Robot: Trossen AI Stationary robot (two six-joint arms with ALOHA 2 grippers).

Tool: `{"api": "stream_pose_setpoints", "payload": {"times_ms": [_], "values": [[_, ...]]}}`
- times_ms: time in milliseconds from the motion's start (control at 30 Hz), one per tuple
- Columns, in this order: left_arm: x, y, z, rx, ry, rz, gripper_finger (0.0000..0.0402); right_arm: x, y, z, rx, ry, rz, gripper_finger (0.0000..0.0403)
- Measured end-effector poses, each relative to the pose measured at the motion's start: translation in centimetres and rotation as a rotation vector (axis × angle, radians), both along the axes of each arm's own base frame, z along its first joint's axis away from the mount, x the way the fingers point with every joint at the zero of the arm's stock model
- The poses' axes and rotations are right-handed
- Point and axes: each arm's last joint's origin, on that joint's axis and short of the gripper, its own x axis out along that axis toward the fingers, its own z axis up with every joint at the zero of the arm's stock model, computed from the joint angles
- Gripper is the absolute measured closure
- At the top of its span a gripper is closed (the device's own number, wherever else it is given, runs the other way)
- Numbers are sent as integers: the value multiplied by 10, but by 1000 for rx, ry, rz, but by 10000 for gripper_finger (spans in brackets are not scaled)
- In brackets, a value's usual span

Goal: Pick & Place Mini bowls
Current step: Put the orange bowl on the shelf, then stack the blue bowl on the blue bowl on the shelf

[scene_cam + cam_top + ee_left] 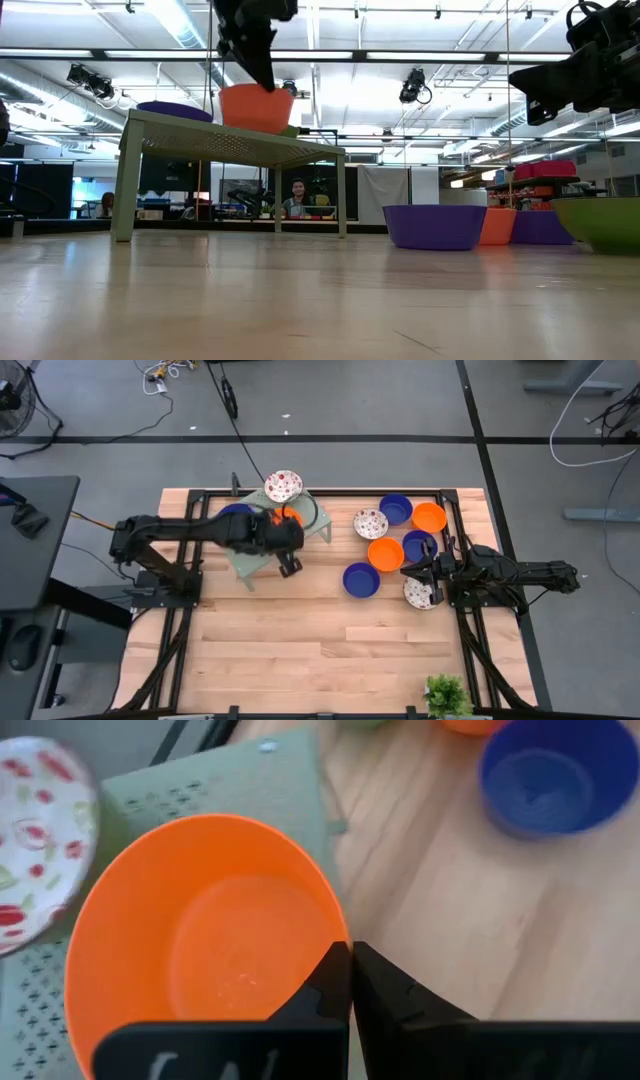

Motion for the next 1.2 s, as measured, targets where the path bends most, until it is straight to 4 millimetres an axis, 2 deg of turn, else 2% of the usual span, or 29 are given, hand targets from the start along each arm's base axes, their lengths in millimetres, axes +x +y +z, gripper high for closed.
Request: {"api": "stream_pose_setpoints", "payload": {"times_ms": [267, 500, 633, 833, 1033, 1133, 1200], "values": [[-6, 23, -3, -50, 41, 63, 382, 0, 0, 0, 0, 0, 0, 380], [-5, 25, -5, -89, 40, 55, 385, 0, 0, 0, 0, 0, 0, 380], [-5, 25, -5, -92, 38, 59, 373, 0, 0, 0, 0, 0, 0, 380], [-5, 24, -5, -131, 31, 46, 303, 0, 0, 0, 0, 0, 0, 380], [-16, 18, 10, -307, -66, 56, 222, 0, 0, 0, 0, 0, 0, 380], [-25, 5, 23, -376, -134, 50, 205, 0, 0, 0, 0, 0, 0, 380], [-29, -13, 31, -347, -164, 1, 201, 0, 0, 0, 0, 0, 0, 380]]}}
